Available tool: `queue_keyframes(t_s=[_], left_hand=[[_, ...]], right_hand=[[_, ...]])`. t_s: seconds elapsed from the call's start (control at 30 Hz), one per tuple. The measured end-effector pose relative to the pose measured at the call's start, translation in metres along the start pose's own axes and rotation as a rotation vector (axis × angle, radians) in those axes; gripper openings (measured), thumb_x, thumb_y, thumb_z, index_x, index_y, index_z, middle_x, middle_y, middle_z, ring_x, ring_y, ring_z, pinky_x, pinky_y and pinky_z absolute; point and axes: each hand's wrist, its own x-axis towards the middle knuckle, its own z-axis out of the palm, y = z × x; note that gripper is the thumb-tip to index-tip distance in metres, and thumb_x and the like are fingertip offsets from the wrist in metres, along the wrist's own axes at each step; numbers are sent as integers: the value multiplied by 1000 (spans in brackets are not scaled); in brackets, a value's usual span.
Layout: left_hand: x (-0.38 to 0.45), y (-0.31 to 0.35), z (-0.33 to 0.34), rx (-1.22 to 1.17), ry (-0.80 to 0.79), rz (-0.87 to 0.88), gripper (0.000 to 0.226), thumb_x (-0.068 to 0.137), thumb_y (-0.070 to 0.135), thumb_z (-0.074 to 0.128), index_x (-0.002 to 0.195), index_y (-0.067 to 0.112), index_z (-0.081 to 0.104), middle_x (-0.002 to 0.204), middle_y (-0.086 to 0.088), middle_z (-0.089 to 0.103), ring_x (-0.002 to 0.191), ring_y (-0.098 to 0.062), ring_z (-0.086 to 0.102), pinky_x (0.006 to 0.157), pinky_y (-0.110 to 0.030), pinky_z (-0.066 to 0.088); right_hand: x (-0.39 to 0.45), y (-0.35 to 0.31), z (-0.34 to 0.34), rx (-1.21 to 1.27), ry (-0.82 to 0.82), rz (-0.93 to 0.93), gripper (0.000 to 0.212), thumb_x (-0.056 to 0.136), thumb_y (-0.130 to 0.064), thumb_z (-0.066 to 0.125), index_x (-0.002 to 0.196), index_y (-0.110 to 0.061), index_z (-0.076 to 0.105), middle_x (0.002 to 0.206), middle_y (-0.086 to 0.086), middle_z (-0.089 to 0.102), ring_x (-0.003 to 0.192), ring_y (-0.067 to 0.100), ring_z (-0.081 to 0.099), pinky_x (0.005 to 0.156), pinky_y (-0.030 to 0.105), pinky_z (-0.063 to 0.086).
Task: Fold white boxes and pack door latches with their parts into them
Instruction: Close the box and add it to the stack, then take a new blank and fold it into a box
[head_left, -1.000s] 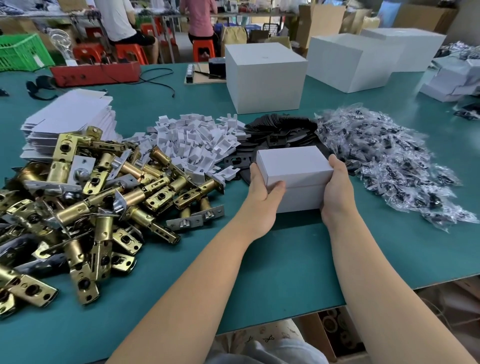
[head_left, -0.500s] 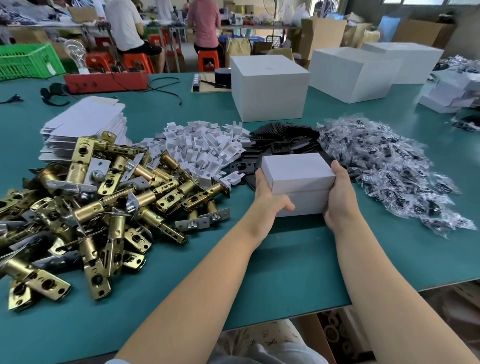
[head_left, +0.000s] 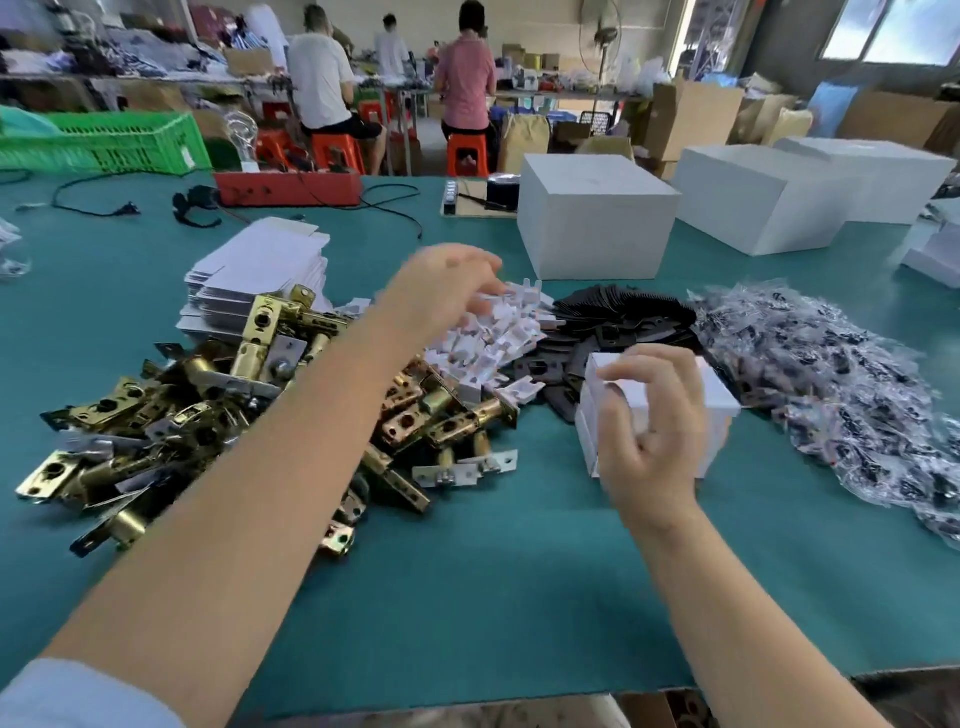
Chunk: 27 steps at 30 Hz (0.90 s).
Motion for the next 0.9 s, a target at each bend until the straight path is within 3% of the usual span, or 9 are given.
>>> queue_keyframes(t_s=[0.1,0.17,0.23,0.3,0.4,0.57,0.67,0.77,0.9], left_hand=[[26,-4,-47,275,239,21,13,89,20,54,85,18,66,83,0,69,78,-21,63,74,-32,50],[45,-18,-73,545,275,-34,16,86,17,52,71,12,54,69,-8,51,66,-27,45,61,-32,38],[61,-36,-94,736,276,-174,17,89,19,52,75,9,50,75,-12,49,73,-28,45,66,-31,36],[73,-54,-114,878,281,-331,24,92,29,54,95,6,59,102,-16,61,96,-34,55,78,-36,43],[85,-76,-133,972,203,-499,51,94,47,52,136,17,51,143,-5,49,127,-32,46,101,-39,40],[92,-74,-135,1155,307,-515,36,93,31,61,118,6,61,111,-13,59,100,-33,56,72,-36,40],[88,-66,-142,1196,224,-462,36,97,35,54,111,3,62,112,-18,62,96,-36,57,73,-39,43],[87,-66,-147,1199,266,-342,16,96,7,47,86,-1,58,106,-24,64,84,-35,54,76,-43,49],[81,-58,-140,1365,455,-213,21,93,-4,48,105,-3,65,105,-23,66,97,-40,62,70,-38,40]], right_hand=[[-10,-19,40,63,-329,89,21,85,-14,49,99,-6,62,101,-4,52,96,-1,47,87,9,35],[-20,-18,57,33,-540,198,33,90,-24,48,116,-8,60,113,-8,49,108,1,42,94,8,29],[-32,-10,65,-9,-638,347,38,94,-30,45,128,-16,54,119,-15,46,112,-5,37,94,10,26],[-39,-1,69,-32,-647,436,39,94,-35,41,129,-22,52,115,-24,45,108,-17,34,90,2,23],[-44,4,73,-52,-623,442,36,90,-37,39,121,-28,53,109,-34,40,107,-26,30,88,-3,21],[-42,6,74,-8,-562,497,25,89,-36,37,111,-35,50,105,-28,48,106,2,48,90,14,36],[-41,7,73,10,-509,519,24,89,-34,38,109,-34,51,104,-25,51,103,-9,46,84,2,31],[-42,8,72,41,-459,528,22,90,-32,39,108,-33,52,103,-26,52,101,-15,46,81,0,31],[-43,9,71,36,-442,552,23,89,-33,39,107,-33,53,102,-25,53,102,-12,47,81,1,32]])
